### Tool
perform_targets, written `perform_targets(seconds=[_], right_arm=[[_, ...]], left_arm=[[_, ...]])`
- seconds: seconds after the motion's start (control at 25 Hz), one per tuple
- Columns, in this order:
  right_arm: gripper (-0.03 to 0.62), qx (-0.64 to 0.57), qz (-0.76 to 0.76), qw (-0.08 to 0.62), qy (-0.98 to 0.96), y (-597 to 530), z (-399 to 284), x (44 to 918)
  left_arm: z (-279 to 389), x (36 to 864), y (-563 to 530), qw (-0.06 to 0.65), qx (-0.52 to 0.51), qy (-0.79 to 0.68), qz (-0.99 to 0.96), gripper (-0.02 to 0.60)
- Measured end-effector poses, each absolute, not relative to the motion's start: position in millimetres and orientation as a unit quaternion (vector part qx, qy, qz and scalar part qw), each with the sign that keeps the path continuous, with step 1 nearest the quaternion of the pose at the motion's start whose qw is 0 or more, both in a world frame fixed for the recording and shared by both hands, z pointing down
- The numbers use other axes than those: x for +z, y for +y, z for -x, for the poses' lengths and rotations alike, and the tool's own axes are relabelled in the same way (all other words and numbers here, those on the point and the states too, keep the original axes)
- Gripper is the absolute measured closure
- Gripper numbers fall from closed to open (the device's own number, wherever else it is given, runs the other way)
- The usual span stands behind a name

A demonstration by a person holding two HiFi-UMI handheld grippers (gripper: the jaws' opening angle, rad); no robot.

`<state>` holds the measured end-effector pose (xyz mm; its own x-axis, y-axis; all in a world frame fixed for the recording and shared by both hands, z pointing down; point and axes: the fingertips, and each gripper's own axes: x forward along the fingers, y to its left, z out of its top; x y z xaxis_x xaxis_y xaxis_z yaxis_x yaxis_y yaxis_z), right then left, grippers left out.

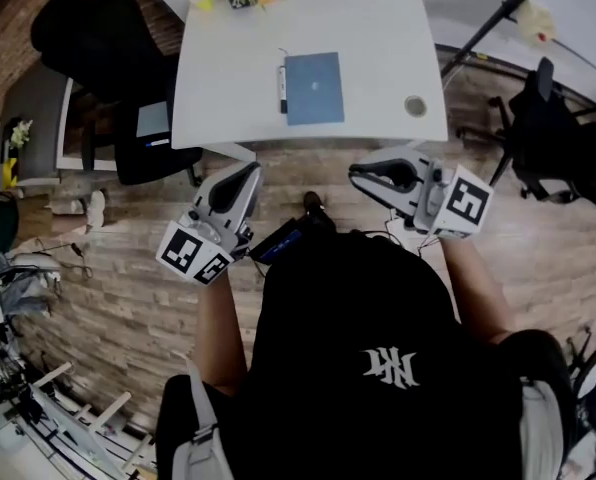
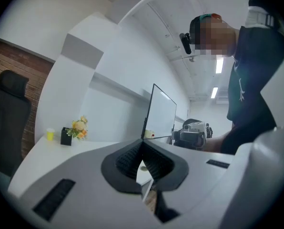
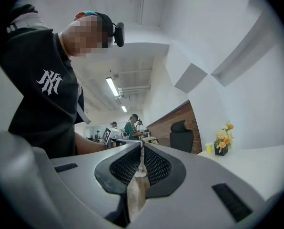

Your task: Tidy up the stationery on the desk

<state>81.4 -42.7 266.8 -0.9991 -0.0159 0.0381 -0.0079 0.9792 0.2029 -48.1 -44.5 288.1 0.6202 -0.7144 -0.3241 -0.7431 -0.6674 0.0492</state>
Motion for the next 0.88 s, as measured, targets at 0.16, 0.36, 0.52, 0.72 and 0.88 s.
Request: perform_targets(seconds=[0.16, 0.36, 0.52, 0.72, 0.88], right_arm=[[0.545, -0.082, -0.027, 0.019, -0.996, -20, -124, 287], [0.546, -0.073, -0.027, 0.021, -0.997, 3, -150, 306], [0.546, -0.078, -0.018, 0.023, -0.997, 18, -148, 316], [0.549, -0.079, -0.012, 0.031, -0.996, 37, -145, 323], [0.549, -0.08, -0.014, 0.039, -0.996, 38, -148, 322]], left_arm=[[8, 308, -14, 0.027, 0.144, 0.397, 0.906, 0.58], [-21, 331, 18, 0.014, 0.123, 0.398, 0.909, 0.58], [-28, 355, 34, 0.002, 0.104, 0.404, 0.909, 0.58], [-26, 371, 49, -0.006, 0.101, 0.41, 0.906, 0.58], [-24, 370, 54, -0.001, 0.107, 0.414, 0.904, 0.58]])
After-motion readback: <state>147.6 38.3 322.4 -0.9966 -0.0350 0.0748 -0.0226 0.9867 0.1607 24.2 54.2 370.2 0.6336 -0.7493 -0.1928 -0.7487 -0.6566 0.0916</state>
